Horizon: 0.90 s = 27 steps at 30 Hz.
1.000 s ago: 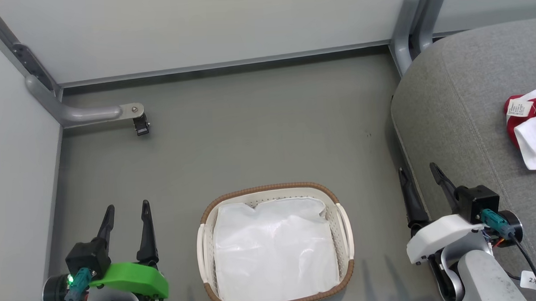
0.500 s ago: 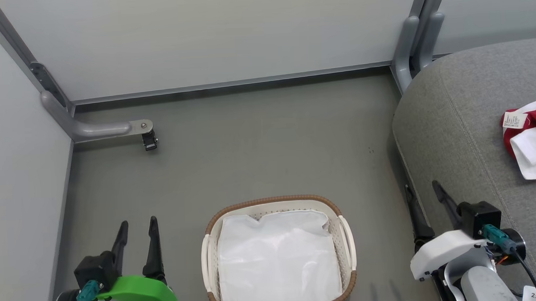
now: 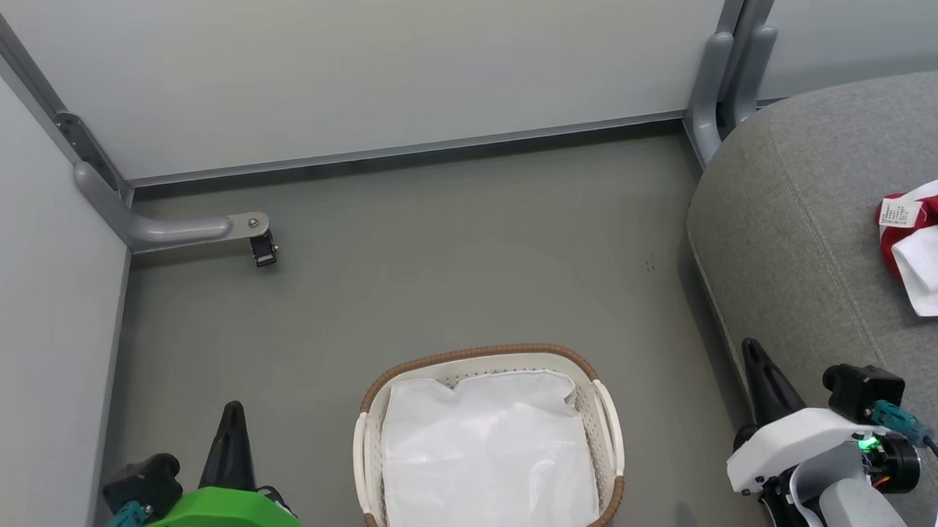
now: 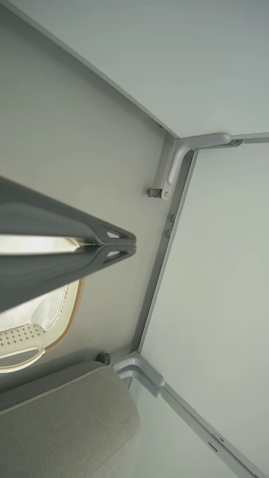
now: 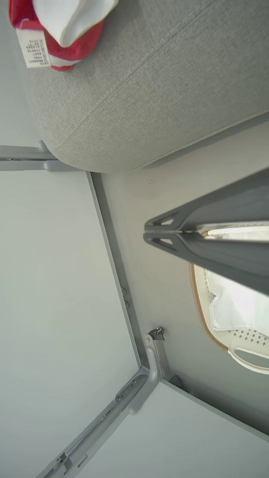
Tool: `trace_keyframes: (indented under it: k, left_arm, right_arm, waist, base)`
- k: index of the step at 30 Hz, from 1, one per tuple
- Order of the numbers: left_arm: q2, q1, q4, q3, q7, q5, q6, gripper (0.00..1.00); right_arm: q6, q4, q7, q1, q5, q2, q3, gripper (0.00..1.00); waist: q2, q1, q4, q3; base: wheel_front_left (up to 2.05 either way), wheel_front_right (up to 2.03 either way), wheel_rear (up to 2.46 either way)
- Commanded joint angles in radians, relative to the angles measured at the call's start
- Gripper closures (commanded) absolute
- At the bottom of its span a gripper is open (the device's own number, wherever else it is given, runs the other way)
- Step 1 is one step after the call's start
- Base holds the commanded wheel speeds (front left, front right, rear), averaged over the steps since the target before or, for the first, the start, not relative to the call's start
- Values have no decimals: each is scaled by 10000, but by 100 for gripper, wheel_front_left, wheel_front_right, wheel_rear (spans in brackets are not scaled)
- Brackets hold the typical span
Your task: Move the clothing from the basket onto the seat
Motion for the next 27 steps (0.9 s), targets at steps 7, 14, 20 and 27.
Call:
trace_keyframes:
  k: [7, 14, 20, 27]
  left_arm:
    - [33, -148, -368, 189, 366, -1411, -5, 100]
    - [40, -183, -520, 308, 662, -2489, -7, 100]
    - [46, -211, -634, 396, 892, -3323, -9, 100]
    - [54, -245, -758, 491, 1142, -4233, -10, 100]
  right_arm:
    - [-2, -385, 353, 10, 1510, -47, -160, 100]
    - [-3, -546, 644, 45, 2646, -56, -261, 100]
    - [-3, -669, 877, 76, 3530, -64, -345, 100]
    - [-4, -797, 1129, 114, 4485, -73, -436, 100]
  waist:
    - [0, 1, 8, -42]
    - [0, 1, 15, -83]
    - [0, 1, 21, -117]
    - [0, 1, 28, -156]
  base:
    - [0, 0, 0]
    - [0, 0, 0]
    - [0, 0, 0]
    - [0, 0, 0]
